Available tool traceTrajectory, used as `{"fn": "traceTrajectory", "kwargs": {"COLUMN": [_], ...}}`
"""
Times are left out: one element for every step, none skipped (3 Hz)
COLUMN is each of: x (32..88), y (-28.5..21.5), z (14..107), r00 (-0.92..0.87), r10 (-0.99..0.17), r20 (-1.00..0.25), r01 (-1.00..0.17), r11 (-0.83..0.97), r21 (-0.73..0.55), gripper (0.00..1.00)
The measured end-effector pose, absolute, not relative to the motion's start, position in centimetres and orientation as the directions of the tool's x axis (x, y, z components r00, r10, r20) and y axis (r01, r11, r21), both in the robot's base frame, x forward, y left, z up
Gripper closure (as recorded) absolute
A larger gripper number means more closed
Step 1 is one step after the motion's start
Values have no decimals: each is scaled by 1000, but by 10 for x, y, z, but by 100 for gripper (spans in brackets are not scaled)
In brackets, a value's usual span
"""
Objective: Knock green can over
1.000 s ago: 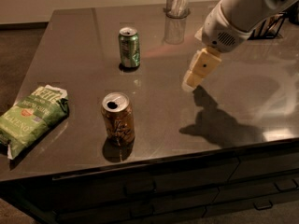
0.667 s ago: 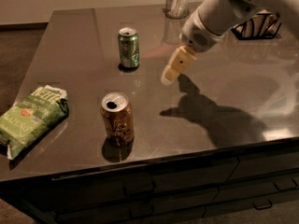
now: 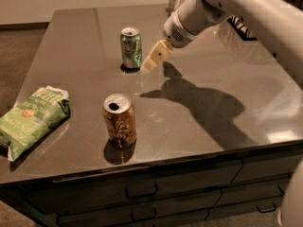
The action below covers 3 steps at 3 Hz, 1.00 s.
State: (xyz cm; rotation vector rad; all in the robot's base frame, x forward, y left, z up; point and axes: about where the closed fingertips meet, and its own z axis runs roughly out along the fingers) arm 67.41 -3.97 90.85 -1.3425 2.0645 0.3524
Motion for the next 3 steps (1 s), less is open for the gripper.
{"fn": "traceTrajectory", "kwargs": {"x": [705,728,738], "y": [-20,2,23], "z": [911,911,910], "r00": [-273,-270,-268], "r10": [-668,-627,-600], "r20": [-692,-731,-754], "r01": [-877,-870,-871], "r11": [468,484,486], "r21": [-106,-95,-77], "gripper": [0,0,0]}}
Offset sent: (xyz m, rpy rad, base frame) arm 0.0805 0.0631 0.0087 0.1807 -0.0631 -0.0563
